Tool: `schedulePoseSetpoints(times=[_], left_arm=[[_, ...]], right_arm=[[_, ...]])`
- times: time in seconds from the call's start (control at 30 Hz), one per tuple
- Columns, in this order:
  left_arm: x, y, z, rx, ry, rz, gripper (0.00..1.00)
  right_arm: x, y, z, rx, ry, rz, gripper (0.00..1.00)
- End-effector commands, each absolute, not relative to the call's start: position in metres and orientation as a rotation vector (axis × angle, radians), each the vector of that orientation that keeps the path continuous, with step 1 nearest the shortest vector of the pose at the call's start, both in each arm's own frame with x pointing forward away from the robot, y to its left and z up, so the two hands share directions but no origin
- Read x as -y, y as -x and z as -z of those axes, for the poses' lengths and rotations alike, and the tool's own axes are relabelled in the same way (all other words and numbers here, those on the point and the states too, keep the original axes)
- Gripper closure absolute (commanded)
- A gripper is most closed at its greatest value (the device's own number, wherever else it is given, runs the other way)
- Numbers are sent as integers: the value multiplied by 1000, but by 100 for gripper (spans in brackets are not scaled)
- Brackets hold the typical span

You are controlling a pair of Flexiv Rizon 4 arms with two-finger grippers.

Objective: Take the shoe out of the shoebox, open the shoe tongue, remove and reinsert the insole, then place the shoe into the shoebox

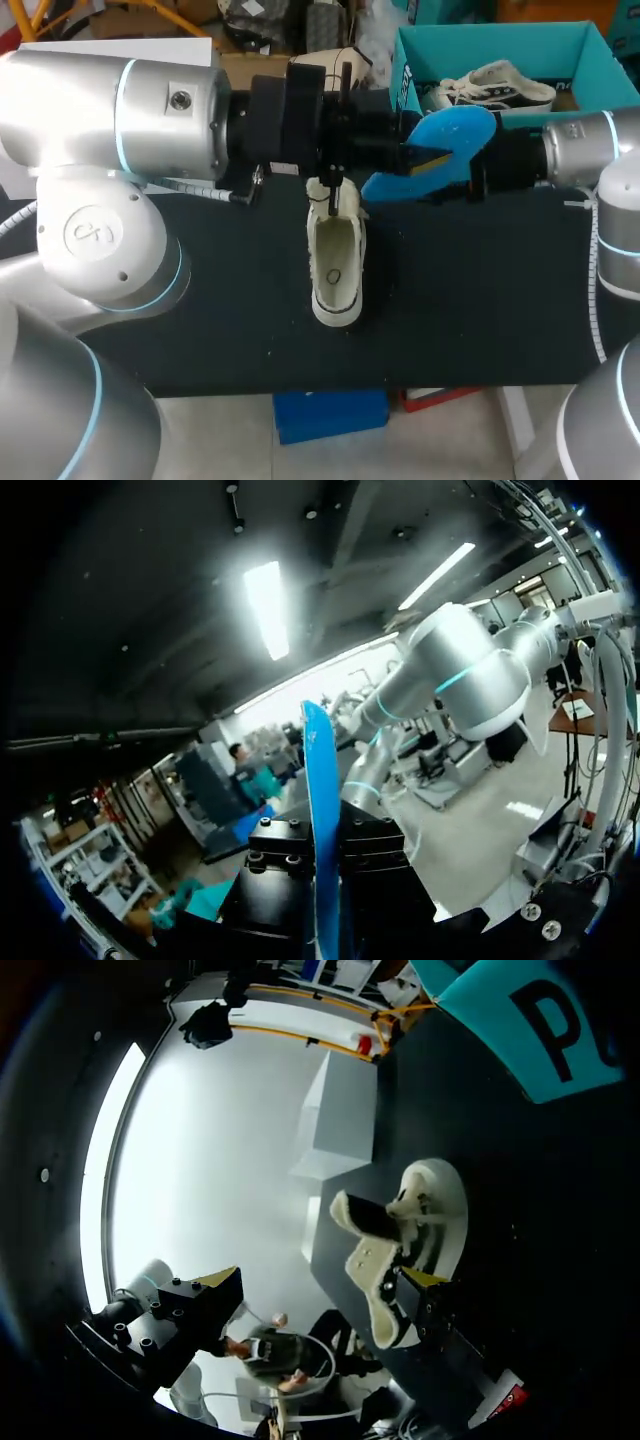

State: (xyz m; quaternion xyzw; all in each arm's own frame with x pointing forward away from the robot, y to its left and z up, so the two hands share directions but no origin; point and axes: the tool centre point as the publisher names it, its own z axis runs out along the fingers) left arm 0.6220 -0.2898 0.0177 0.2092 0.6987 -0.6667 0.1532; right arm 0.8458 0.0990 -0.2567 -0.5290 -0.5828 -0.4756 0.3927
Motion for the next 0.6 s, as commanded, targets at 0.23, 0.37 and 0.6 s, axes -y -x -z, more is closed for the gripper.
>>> schedulePoseSetpoints(times=[0.23,0.37,0.6], left_arm=[[291,-622,-24,-1896,-870,1477,100],[293,-590,-19,-1664,-1080,1354,100],[278,-575,19,-1533,-1156,1236,100]], right_arm=[[-100,-846,257,1479,1344,1209,0],[-100,-846,257,1479,1344,1209,0],[-100,-846,257,1479,1344,1209,0]])
